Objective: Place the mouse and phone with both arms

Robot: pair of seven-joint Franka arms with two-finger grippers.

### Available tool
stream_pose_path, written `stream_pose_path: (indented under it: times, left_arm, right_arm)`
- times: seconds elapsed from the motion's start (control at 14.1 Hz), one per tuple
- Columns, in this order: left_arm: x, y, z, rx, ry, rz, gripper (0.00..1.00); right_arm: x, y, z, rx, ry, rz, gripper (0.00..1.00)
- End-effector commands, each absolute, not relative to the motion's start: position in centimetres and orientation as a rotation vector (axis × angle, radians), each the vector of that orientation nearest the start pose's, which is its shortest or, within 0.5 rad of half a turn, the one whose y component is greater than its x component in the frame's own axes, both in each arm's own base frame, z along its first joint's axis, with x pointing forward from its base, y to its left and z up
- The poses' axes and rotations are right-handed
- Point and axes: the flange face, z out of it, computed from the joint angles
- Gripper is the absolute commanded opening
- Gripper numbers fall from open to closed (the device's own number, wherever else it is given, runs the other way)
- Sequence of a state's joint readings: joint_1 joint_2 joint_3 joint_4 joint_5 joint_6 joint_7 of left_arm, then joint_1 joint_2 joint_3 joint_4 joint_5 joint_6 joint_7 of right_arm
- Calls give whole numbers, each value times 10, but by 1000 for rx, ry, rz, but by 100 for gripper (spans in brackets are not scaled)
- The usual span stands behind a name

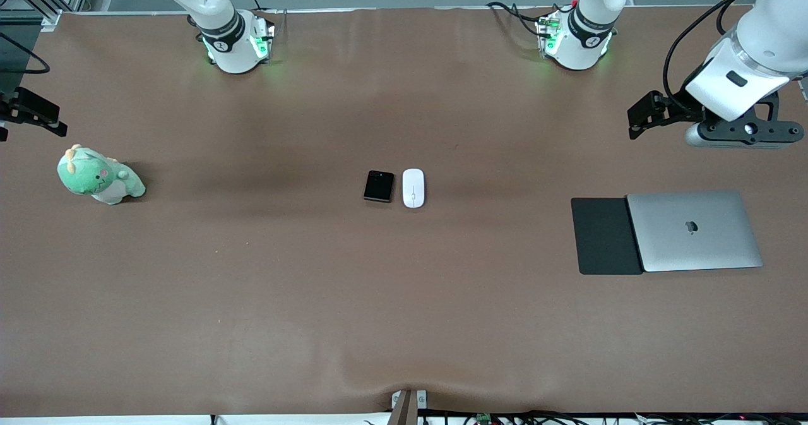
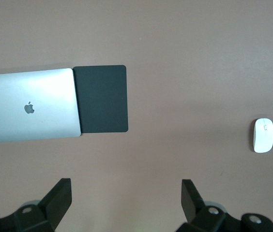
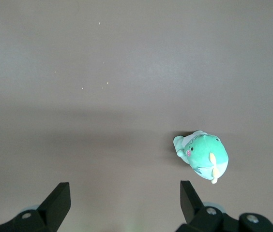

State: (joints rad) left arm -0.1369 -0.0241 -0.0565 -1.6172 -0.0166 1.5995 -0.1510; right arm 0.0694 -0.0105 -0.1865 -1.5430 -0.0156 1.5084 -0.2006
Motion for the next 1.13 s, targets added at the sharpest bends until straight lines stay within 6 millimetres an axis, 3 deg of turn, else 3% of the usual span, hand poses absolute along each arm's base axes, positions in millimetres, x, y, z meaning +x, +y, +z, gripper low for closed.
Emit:
stream_pose_path:
  times: [0.0,0.21,0.42,0.64,0.85,1.06]
  left_arm:
    - [545,-95,623,-3156,82,-23,100]
    - [545,-95,624,-3157,87,-26,100]
    - [545,-95,623,-3156,87,-23,100]
    - [549,-98,619,-3157,65,-25,100]
    - [551,-113,611,-3158,96,-13,100]
    - [549,-149,597,-3155,165,1,100]
  right_arm:
    - [537,-66,638,-3164,-83,43,100]
    - [538,-47,638,-3157,183,47,100]
    - [540,-57,638,-3142,203,30,100]
    - [546,-54,644,-3151,154,20,100]
    - [541,-50,641,-3163,128,94,100]
    - [542,-50,638,-3161,120,104,100]
